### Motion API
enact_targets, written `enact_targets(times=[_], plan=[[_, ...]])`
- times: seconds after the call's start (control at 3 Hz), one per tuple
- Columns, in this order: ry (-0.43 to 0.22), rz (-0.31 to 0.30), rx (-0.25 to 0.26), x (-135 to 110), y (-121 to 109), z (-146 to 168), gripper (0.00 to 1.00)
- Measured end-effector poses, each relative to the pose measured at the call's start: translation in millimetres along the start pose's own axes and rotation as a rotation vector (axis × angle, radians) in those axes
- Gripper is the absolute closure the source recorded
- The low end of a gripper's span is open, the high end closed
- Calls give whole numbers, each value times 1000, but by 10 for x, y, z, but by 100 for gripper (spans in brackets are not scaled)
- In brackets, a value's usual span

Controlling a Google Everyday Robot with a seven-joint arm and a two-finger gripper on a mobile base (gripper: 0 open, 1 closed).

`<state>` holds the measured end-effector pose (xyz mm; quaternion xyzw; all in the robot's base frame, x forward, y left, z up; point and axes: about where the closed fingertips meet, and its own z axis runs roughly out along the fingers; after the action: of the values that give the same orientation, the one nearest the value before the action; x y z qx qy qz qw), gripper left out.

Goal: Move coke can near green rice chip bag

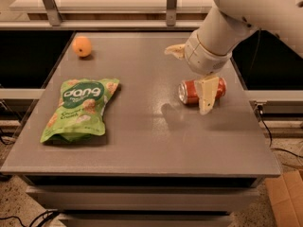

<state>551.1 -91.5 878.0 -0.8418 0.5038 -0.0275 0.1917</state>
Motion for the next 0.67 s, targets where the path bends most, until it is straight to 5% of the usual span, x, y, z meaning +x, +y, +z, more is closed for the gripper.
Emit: enact_targets(times=[0.67], plan=[[47,29,-1,295,-203,226,0]])
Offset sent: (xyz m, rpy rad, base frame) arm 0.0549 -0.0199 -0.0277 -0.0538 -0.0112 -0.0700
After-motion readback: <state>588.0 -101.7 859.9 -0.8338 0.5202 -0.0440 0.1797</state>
